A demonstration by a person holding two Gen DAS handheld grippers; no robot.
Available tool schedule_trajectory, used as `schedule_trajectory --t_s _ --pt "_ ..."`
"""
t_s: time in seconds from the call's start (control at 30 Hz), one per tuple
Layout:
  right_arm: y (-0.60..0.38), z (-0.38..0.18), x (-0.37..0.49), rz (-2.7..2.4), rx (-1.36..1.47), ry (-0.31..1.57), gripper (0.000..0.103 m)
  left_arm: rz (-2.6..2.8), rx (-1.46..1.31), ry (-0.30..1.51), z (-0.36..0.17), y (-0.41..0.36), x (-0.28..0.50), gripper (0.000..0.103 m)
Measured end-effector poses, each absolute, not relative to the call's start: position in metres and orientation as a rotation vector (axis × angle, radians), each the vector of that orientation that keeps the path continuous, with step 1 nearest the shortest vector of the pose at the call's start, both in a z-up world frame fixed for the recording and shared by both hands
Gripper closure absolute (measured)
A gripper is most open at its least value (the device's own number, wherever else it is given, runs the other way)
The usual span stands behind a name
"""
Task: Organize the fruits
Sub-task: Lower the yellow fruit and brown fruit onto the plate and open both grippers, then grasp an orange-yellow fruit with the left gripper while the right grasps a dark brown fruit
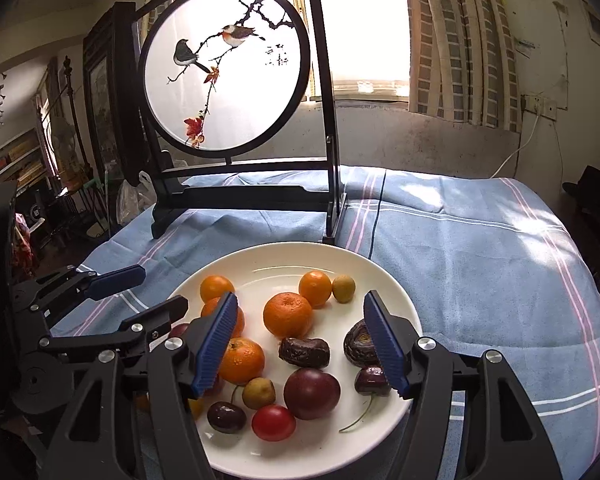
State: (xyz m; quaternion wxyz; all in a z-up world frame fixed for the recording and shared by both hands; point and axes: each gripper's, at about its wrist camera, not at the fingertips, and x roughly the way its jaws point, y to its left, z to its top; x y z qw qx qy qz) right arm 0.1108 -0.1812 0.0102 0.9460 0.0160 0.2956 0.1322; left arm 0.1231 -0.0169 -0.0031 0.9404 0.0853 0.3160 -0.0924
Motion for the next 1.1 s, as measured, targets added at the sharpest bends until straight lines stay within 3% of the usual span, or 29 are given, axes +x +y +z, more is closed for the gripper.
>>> schedule_trajectory --t_s 0.17,0.4,0.7,0.8,0.83,1.1 --pt "-0.182 0.016 0.069 0.346 0.025 0.622 0.031 -0.187 0.156 0.598 0.014 0.006 0.099 0.036" --pt "-0.154 -0.041 0.012 0.429 -0.156 0.82 0.029 -0.186 0.163 0.704 -0.008 0.04 0.076 0.034" --pt "-0.127 -0.078 0.04 0.404 -0.159 0.924 0.029 -0.264 0.23 0.778 -0.036 0.037 0.065 0.034" --pt "-0.124 -0.08 0.041 0.418 -0.166 0.909 0.047 -0.289 0.255 0.789 -0.041 0.032 0.063 0.034" --pt "-0.125 -0.079 0.04 0.444 -0.158 0.912 0.059 -0.297 0.265 0.793 -0.043 0.03 0.063 0.034" --pt "-0.138 -0.054 0.014 0.479 -0.141 0.856 0.06 -0.314 0.282 0.852 -0.066 0.018 0.068 0.033"
